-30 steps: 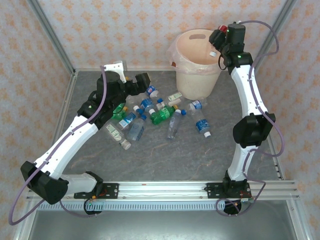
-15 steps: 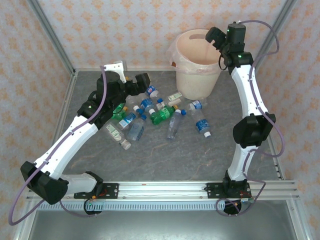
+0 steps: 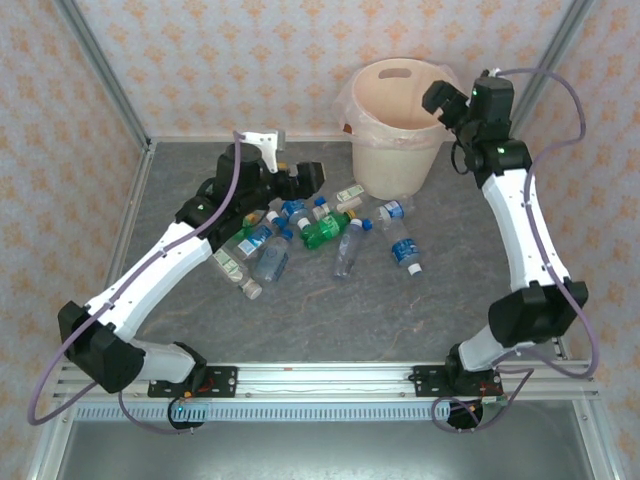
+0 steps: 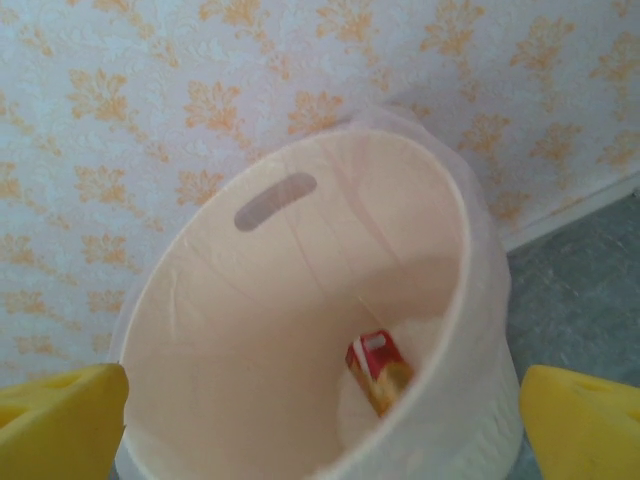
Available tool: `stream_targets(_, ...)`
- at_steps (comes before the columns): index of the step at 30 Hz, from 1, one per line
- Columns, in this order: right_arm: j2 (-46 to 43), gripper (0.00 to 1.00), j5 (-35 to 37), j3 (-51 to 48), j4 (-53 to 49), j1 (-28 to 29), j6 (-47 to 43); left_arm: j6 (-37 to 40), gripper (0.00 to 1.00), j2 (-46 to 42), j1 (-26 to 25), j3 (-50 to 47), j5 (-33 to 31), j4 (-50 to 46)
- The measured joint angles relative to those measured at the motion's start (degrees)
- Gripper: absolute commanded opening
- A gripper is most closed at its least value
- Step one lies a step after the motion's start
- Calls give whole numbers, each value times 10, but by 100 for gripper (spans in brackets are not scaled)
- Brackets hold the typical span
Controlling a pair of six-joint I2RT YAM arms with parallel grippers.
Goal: Put the plastic bottles in the bin
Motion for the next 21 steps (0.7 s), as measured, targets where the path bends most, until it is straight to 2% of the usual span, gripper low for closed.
stream_targets(14, -183, 98, -31, -316, -2, 19, -9, 27, 99, 55, -28, 42, 40, -5)
stream_targets(21, -212, 93, -50, -445, 2, 40, -9, 27, 99, 61, -30, 57, 43, -6)
